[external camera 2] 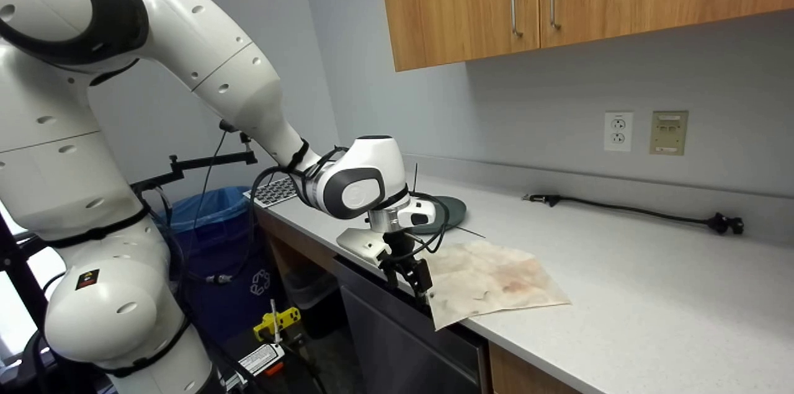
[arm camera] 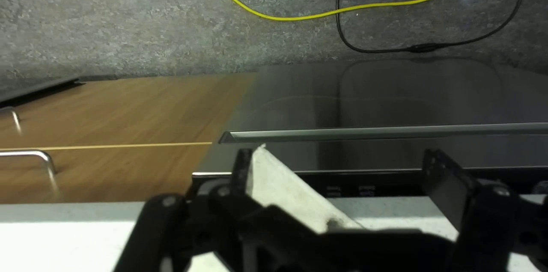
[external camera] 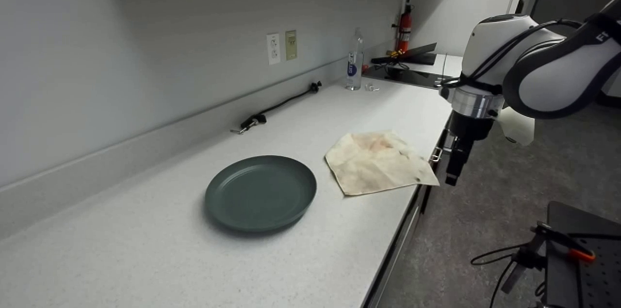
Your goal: Fold the towel in two triangles
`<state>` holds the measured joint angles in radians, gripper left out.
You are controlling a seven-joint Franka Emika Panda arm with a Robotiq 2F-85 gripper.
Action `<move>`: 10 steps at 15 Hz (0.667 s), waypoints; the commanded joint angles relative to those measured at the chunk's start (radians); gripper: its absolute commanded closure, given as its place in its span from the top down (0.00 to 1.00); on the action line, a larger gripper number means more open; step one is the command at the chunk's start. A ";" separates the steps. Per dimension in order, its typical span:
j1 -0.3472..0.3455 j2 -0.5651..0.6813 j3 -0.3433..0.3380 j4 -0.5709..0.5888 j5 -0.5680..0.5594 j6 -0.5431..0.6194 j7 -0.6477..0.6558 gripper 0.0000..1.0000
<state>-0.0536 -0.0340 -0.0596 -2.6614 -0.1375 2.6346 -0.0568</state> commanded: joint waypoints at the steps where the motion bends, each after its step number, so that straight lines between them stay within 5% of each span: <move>1: -0.030 0.069 -0.032 0.041 0.032 0.020 -0.059 1.00; 7: -0.082 0.205 -0.044 0.138 0.187 -0.001 -0.288 1.00; 10: -0.104 0.268 -0.029 0.184 0.178 -0.021 -0.371 1.00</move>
<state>-0.1277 0.1542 -0.1115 -2.5459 0.0207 2.6355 -0.3298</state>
